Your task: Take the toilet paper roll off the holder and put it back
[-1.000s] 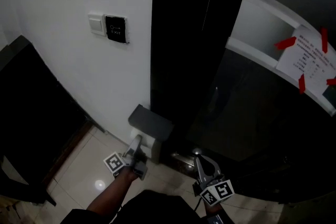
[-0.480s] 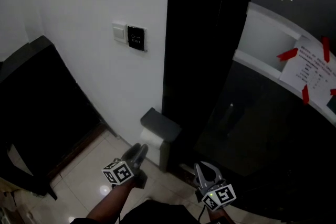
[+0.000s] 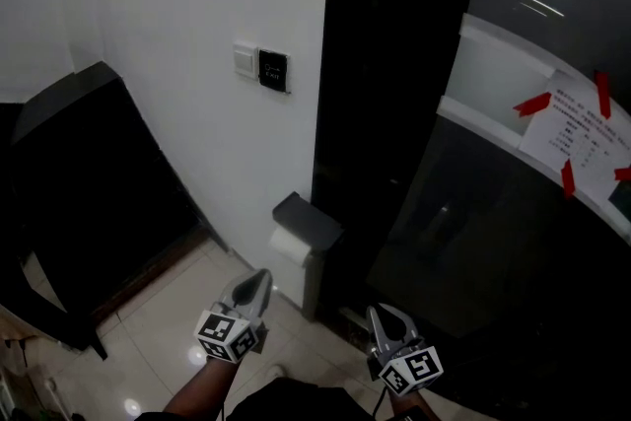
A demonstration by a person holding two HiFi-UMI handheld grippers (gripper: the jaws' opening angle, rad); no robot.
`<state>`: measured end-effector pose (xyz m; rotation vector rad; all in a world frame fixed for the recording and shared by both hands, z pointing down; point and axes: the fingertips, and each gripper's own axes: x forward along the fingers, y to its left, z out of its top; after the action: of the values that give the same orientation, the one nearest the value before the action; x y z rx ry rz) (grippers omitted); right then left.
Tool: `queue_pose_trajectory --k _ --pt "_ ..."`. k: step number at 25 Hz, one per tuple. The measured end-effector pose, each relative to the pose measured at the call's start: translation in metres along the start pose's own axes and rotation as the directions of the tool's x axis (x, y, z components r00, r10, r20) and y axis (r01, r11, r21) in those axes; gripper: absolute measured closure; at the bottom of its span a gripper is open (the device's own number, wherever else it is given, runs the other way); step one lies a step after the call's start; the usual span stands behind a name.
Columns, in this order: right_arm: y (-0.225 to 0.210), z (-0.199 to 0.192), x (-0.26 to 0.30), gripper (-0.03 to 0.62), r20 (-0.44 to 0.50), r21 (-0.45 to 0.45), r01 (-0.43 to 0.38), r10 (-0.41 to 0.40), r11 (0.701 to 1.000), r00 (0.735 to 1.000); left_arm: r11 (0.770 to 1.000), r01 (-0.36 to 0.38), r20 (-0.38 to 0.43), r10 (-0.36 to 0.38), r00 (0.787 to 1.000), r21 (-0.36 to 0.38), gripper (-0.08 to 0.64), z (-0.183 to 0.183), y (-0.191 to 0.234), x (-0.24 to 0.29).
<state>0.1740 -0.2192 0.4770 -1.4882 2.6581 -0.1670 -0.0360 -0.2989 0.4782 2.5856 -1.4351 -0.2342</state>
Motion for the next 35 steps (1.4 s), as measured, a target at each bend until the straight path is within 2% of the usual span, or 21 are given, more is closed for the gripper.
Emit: queue_pose_trajectory --k 9,15,25,31,35 --pt "0.016 -0.018 -0.044 0.578 -0.012 0.053 -0.031 0.031 0.998 0.999 0.997 -0.068 0.072 0.065 0.995 0.030 0.558 0.014 -0.033 -0.066" --pt "0.032 -0.026 -0.063 0.578 -0.003 0.078 -0.049 0.049 0.996 0.999 0.993 -0.081 0.040 0.078 0.996 0.086 0.558 0.013 -0.056 -0.100" --pt "0.067 -0.019 -0.074 0.578 0.014 0.048 0.011 -0.012 0.999 1.000 0.995 -0.072 0.064 0.067 0.996 0.069 0.558 0.019 -0.041 -0.151" --pt "0.132 -0.021 -0.072 0.578 0.004 0.018 0.008 -0.008 1.000 1.000 0.994 -0.066 0.062 0.061 0.996 0.082 0.558 0.029 -0.019 -0.202" --pt "0.169 -0.023 -0.082 0.578 0.007 0.009 0.047 -0.047 0.999 0.999 0.996 -0.054 0.050 0.050 0.997 0.075 0.558 0.031 -0.003 -0.235"
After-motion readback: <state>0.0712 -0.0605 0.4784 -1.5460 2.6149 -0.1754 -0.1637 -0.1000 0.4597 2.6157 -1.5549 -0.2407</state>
